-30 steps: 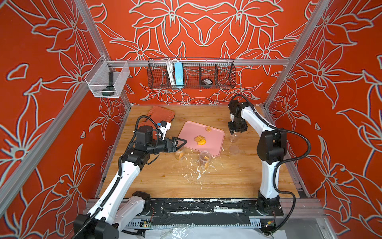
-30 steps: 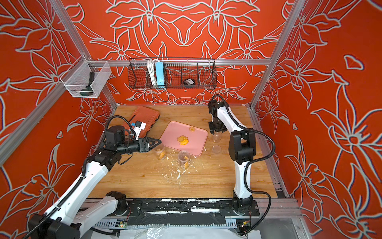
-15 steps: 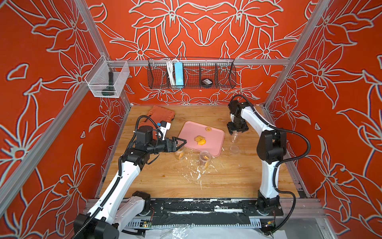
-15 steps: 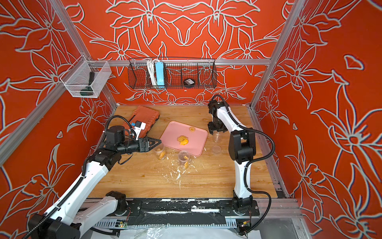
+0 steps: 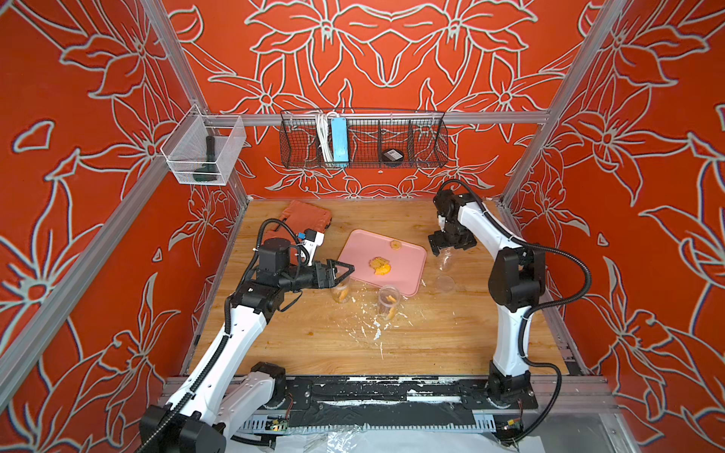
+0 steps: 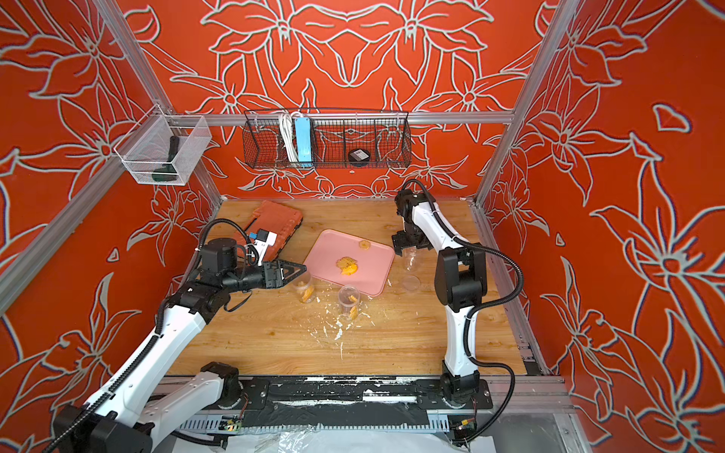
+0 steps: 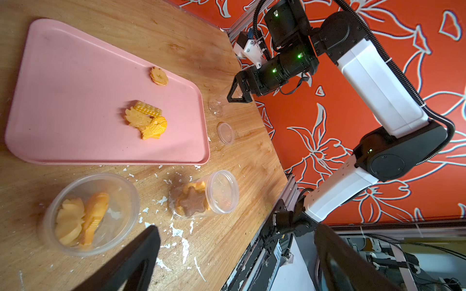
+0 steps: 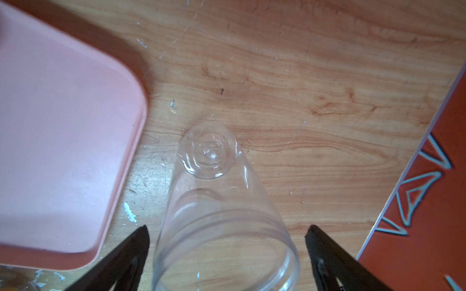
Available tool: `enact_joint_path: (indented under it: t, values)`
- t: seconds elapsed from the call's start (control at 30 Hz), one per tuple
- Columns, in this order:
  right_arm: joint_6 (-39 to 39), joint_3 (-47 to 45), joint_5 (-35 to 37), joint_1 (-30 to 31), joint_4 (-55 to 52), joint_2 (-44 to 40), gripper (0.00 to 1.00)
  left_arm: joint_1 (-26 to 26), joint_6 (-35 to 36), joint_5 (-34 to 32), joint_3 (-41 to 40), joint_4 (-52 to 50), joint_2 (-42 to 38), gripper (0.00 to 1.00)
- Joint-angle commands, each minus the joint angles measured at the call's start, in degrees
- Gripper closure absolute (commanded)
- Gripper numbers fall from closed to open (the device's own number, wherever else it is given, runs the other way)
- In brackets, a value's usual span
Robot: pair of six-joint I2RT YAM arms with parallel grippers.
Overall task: Pour the cookies out of the jar
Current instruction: Place the jar at the center of the board, then pick up the jar from the center of the board.
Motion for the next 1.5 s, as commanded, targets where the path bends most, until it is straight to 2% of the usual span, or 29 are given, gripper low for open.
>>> enact_joint_path:
  t: [0.0,0.2,0.37,0.47,0.7,0.9,1.07,1.13,1.33,1.47]
  values:
    - [0.8,-1.25,1.52,0.41,0.61,-4.74,0.01,-0.26,0.61,0.13,1.15,0.01,-0.77,0.03]
    - [1.98,-6.91,8.13,0.4,8.21,-12.95,0.01,-0.17,0.88,-0.38,1.23,-0.3,-0.9,0.03]
    - [5.35,-20.56,5.9,0.35,26.69,-27.37,0.01,-0.09,0.84,-1.15,1.24,-0.5,-0.86,0.03]
    - [6.02,-24.05,-0.19,-0.16,30.98,-32.56,0.01,0.02,1.08,-1.75,1.42,-0.82,-0.96,0.03]
    - [7.42,-23.49,-18.08,-0.22,28.23,-37.4,0.06,0.0,1.42,-3.12,1.06,-1.65,-1.47,0.03]
    - [9.45,-25.03,-29.7,0.02,25.18,-41.66,0.07,0.02,1.78,-4.08,0.45,-2.43,-2.34,0.03]
    - [9.17,-26.7,-35.88,2.12,20.38,-43.19,0.1,0.09,1.89,-4.62,-0.39,-3.64,-3.52,0.02]
    - [8.29,-27.4,-36.44,4.95,18.66,-43.6,0.1,0.09,1.54,-4.13,-1.33,-3.77,-4.41,0.02]
    - [6.4,-29.29,-29.73,16.82,12.01,-42.79,0.09,0.09,1.54,-3.0,-4.11,-5.78,-7.11,0.02]
    - [6.83,-30.52,-23.78,23.68,10.17,-41.74,0.01,0.09,0.34,-1.37,-6.65,-5.27,-9.26,0.02]
